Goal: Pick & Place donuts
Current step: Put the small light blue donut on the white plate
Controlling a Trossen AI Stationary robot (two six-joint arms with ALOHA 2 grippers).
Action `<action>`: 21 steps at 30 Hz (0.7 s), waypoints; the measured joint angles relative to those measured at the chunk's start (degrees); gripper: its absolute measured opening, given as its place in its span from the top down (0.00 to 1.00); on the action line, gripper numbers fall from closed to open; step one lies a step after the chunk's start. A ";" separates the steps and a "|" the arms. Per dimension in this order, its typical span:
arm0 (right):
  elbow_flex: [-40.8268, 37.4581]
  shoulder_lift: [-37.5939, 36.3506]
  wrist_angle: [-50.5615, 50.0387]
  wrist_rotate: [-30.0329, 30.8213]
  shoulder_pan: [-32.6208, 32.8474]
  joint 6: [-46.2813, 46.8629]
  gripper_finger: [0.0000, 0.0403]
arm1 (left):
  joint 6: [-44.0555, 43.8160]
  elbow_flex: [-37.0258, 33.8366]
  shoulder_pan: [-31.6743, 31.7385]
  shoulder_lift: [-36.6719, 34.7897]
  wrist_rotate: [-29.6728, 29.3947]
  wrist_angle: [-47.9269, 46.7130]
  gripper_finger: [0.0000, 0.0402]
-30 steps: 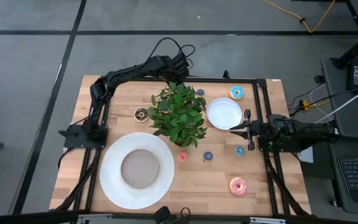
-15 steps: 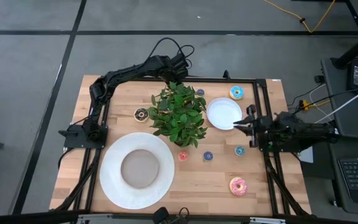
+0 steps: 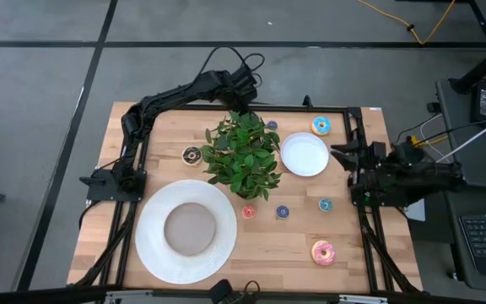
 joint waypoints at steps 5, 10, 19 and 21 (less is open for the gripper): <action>7.87 6.39 -6.89 8.27 -0.01 3.80 0.65 | 0.00 1.37 -0.02 0.00 0.01 -0.03 1.00; 14.40 11.89 -9.34 15.70 -0.01 6.27 0.56 | 0.02 2.77 -0.02 0.00 -0.24 0.04 1.00; 27.93 23.40 -17.10 22.35 -5.75 12.03 0.54 | 0.25 3.26 -0.02 0.02 -0.47 0.07 1.00; 32.19 26.70 -20.86 22.33 -8.17 13.42 0.54 | 0.69 3.26 -0.02 0.02 -0.61 0.09 1.00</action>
